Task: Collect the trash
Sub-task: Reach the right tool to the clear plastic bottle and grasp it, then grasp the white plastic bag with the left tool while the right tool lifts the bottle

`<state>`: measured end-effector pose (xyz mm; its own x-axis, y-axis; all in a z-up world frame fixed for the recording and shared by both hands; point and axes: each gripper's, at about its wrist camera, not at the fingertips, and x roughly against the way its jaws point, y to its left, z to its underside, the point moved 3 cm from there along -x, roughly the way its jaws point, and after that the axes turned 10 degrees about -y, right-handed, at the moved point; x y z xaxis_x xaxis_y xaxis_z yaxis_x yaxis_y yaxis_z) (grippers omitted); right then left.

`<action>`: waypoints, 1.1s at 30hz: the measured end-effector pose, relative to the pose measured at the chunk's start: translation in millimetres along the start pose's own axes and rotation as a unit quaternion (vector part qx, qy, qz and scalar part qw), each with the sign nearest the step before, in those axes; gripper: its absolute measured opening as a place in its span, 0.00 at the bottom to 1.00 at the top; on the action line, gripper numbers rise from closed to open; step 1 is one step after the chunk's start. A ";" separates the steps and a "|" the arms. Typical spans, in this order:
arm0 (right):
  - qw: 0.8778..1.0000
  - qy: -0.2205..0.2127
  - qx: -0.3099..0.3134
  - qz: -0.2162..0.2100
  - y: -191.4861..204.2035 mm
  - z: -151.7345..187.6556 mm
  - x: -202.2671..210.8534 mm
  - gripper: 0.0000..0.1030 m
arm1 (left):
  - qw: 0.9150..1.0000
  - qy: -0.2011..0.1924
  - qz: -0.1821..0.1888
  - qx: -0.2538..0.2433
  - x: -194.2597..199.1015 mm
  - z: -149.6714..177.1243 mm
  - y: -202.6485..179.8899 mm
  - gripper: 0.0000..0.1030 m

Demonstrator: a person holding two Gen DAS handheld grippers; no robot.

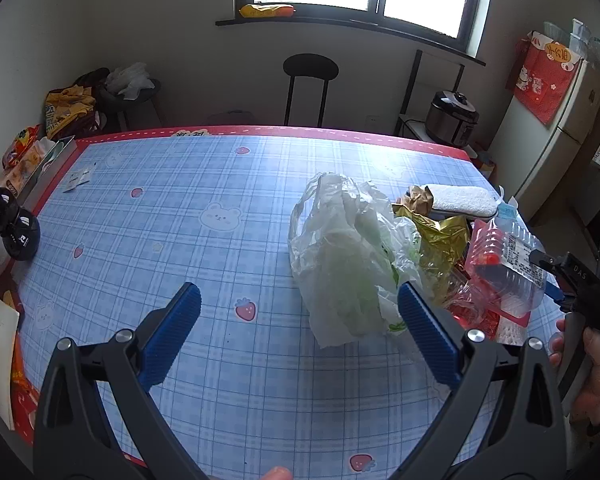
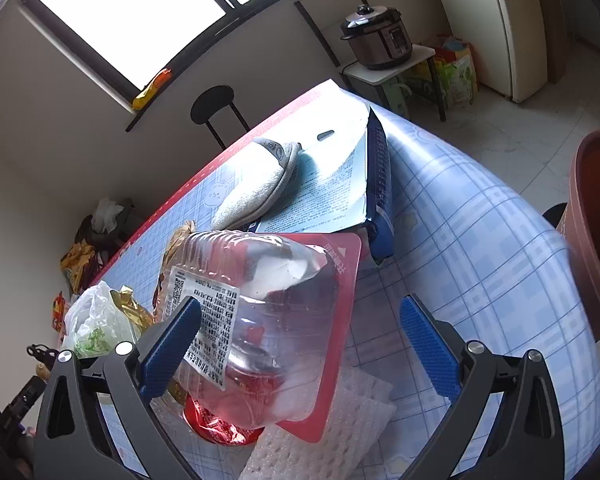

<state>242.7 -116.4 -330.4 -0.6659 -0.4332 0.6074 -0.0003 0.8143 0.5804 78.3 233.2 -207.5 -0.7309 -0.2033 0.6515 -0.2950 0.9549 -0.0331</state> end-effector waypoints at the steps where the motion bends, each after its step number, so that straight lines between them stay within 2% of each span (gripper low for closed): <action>1: 1.000 0.002 -0.013 -0.008 -1.3 1.4 -4.1 0.95 | 1.000 0.001 0.000 -0.003 -1.5 0.1 -0.8 0.94; 5: 0.997 0.022 -0.059 -0.037 -4.3 9.2 -14.9 0.94 | 1.000 0.007 0.002 -0.004 -6.1 1.4 -1.5 0.94; 7: 0.995 0.029 -0.071 -0.056 -2.3 12.5 -15.4 0.85 | 1.000 0.010 0.004 -0.001 -7.6 1.2 -2.2 0.94; 8: 0.994 0.032 -0.075 -0.066 -0.2 12.8 -13.0 0.73 | 1.000 0.010 0.005 0.000 -8.0 1.0 -2.6 0.94; 9: 0.994 0.033 -0.077 -0.069 2.3 12.3 -9.5 0.68 | 1.000 0.010 0.006 0.000 -8.1 1.2 -3.6 0.94; 15: 0.992 0.040 -0.075 -0.092 20.9 4.8 19.4 0.48 | 1.000 0.008 0.012 0.000 -5.6 2.7 -10.5 0.94; 20: 0.996 0.014 -0.020 -0.089 41.8 -1.5 47.7 0.46 | 1.000 0.006 0.018 0.005 -3.0 3.4 -12.9 0.94; 25: 0.995 -0.024 0.061 -0.071 65.8 -8.9 75.2 0.45 | 1.000 0.002 0.027 0.008 0.4 3.6 -14.9 0.94; 30: 0.987 -0.071 0.143 -0.033 80.5 -16.4 108.7 0.45 | 0.999 -0.002 0.034 0.010 -1.2 4.8 -16.0 0.94; 33: 0.981 -0.093 0.171 -0.010 79.1 -20.1 126.8 0.45 | 0.999 0.004 0.044 0.020 -7.1 6.9 -17.9 0.94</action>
<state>173.2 -114.7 -196.6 -0.7883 -0.3975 0.4696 -0.2430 0.9024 0.3560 84.5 216.1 -216.8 -0.7498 -0.1177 0.6511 -0.2544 0.9597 -0.1194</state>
